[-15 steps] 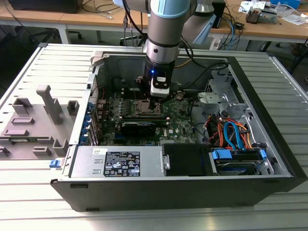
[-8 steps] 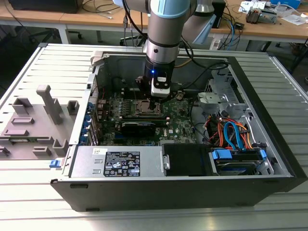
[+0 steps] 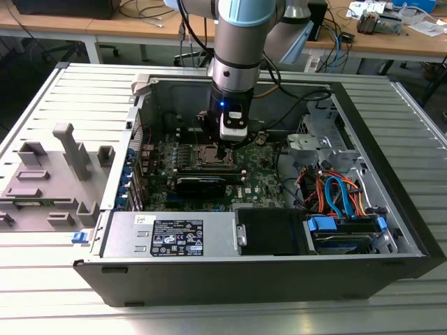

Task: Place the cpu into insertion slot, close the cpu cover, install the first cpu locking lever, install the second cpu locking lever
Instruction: 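Install the first cpu locking lever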

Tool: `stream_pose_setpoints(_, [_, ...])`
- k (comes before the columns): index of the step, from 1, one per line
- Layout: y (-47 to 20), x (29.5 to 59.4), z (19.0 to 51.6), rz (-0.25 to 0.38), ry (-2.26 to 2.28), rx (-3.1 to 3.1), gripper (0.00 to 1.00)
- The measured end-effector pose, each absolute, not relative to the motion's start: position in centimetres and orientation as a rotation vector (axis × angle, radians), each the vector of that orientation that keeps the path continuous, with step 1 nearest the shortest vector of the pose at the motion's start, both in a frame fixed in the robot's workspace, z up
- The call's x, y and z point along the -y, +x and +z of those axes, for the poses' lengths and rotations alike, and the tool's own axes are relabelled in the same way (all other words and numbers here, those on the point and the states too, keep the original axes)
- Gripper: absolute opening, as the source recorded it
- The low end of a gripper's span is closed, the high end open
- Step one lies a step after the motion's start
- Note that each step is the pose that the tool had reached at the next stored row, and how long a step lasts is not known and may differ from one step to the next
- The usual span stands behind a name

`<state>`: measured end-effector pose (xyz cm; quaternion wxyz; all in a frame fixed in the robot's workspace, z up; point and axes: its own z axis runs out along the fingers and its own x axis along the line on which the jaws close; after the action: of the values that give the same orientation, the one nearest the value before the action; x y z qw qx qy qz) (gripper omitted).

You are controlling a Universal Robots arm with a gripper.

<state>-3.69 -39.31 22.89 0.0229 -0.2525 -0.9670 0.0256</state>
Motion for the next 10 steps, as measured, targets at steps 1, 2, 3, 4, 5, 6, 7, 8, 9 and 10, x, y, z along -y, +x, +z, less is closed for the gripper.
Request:
stream_pose_setpoints(1, [-3.69,39.31,22.89,0.079,-0.779,2.995,0.11])
stream_pose_setpoints(2, [-3.69,39.31,22.89,0.08,-0.778,2.995,0.11])
stream_pose_setpoints(3, [-3.69,39.31,22.89,0.079,-0.776,2.996,0.11])
stream_pose_setpoints(4, [-3.69,39.31,22.89,0.079,-0.774,2.997,0.11])
stream_pose_setpoints(5, [-3.69,39.31,22.89,0.079,-0.772,2.997,0.11])
stream_pose_setpoints(6, [-3.69,39.31,22.89,0.079,-0.768,2.998,0.11])
stream_pose_setpoints(7, [-3.69,39.31,22.89,0.08,-0.765,2.999,0.11])
stream_pose_setpoints(8, [-3.69,39.31,22.89,0.079,-0.762,3.0,0.11])
stream_pose_setpoints(9, [-3.69,39.31,22.89,0.08,-0.76,3.0,0.11])
stream_pose_setpoints(10, [-3.69,39.31,22.89,0.08,-0.758,3.001,0.11])
